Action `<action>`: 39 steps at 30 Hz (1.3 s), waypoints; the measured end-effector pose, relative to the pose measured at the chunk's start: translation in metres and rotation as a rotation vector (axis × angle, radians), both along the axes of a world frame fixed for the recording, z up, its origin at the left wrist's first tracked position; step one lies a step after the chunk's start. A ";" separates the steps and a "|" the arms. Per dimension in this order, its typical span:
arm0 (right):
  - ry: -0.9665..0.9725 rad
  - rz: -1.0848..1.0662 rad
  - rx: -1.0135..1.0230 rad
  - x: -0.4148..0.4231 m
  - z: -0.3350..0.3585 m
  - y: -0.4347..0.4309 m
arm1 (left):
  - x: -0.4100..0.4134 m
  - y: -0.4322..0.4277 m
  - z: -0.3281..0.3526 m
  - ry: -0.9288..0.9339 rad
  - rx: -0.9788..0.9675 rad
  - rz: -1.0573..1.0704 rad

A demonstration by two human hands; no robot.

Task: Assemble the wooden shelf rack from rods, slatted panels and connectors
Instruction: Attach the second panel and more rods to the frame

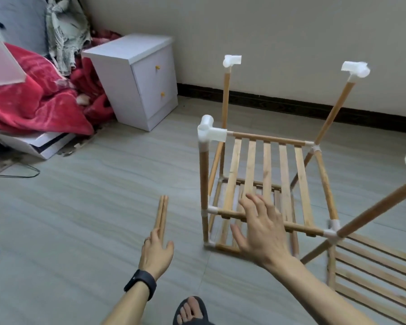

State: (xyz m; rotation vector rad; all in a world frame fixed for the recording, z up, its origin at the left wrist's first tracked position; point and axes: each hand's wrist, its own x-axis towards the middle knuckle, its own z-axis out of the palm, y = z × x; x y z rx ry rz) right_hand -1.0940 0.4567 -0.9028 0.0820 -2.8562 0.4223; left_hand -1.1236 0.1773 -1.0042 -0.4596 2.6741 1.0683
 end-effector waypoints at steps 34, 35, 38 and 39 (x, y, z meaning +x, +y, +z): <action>0.084 -0.275 -0.292 0.061 -0.048 0.043 | -0.075 -0.013 0.005 -0.144 0.461 0.263; 0.076 -0.350 -0.347 0.068 -0.049 0.051 | -0.076 -0.006 0.020 -0.121 0.567 0.266; 0.094 -0.460 -0.608 0.080 -0.049 0.072 | -0.080 0.020 0.069 -0.024 0.788 0.268; 0.085 -0.507 -0.684 0.080 -0.046 0.080 | -0.080 0.029 0.085 0.003 0.820 0.257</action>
